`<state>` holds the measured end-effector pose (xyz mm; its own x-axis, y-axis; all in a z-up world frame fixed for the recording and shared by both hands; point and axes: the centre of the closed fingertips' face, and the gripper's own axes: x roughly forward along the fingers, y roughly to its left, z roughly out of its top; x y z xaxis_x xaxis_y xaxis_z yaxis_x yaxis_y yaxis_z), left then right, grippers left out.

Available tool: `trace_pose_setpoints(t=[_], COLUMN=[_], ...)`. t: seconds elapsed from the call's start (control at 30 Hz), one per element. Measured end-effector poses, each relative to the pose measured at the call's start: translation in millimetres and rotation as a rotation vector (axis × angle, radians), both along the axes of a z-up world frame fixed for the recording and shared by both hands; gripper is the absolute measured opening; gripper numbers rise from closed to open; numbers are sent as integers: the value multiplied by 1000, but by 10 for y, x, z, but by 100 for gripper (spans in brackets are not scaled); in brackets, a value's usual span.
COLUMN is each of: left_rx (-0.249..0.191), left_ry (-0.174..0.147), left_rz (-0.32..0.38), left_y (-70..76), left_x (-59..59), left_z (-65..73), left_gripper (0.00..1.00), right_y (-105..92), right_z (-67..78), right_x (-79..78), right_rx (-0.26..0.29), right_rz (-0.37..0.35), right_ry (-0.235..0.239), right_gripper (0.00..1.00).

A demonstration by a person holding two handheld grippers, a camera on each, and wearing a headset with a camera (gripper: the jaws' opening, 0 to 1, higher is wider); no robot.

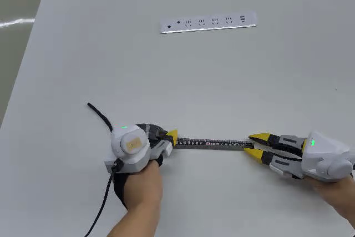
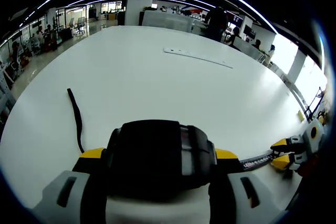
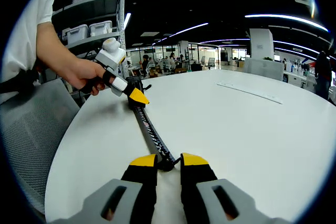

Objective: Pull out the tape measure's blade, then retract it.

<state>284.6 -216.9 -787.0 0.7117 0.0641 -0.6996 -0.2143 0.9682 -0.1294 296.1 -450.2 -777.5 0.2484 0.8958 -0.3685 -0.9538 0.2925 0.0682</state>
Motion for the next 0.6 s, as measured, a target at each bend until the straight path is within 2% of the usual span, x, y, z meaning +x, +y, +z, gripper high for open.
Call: trace_pose_setpoints(t=[0.6], left_rx=[-7], left_ry=[2], left_rz=[5], left_y=[7], left_x=[-2], left_z=[-11], left_gripper=[77], right_y=[329], right_z=[-1], right_x=[-12], right_rx=[5], right_rz=[31], right_ry=[4], right_gripper=[15])
